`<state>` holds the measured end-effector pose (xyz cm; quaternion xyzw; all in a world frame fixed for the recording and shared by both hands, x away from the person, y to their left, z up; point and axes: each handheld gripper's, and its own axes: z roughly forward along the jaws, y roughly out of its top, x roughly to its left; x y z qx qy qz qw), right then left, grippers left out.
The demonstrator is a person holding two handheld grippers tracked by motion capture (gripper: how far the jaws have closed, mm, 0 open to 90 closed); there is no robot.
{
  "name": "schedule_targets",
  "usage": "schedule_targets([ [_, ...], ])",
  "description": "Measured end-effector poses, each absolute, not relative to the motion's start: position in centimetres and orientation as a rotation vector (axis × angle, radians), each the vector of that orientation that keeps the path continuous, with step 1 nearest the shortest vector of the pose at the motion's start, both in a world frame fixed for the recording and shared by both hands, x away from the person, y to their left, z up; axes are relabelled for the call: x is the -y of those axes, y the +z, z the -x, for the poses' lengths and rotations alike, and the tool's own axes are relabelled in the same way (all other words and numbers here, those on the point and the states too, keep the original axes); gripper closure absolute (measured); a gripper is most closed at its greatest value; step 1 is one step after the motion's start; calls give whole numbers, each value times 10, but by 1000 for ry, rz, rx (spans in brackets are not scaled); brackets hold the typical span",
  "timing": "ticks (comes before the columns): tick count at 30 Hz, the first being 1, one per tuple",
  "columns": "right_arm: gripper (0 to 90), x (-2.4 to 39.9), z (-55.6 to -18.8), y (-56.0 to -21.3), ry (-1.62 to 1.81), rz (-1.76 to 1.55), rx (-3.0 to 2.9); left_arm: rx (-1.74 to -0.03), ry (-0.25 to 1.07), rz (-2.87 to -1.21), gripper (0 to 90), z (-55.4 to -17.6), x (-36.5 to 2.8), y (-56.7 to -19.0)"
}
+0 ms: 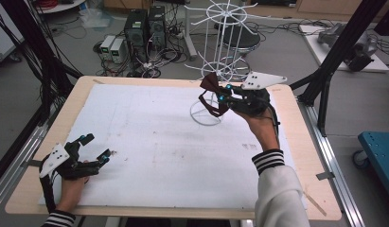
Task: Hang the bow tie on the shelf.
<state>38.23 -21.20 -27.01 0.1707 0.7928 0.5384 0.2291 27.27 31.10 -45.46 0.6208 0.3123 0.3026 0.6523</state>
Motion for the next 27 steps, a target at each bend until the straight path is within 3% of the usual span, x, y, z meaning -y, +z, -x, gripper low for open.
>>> schedule_targets([
  [27, 765, 212, -402, -275, 1380, -620, -2126, -709, 686, -1409, 98, -273, -311, -455],
])
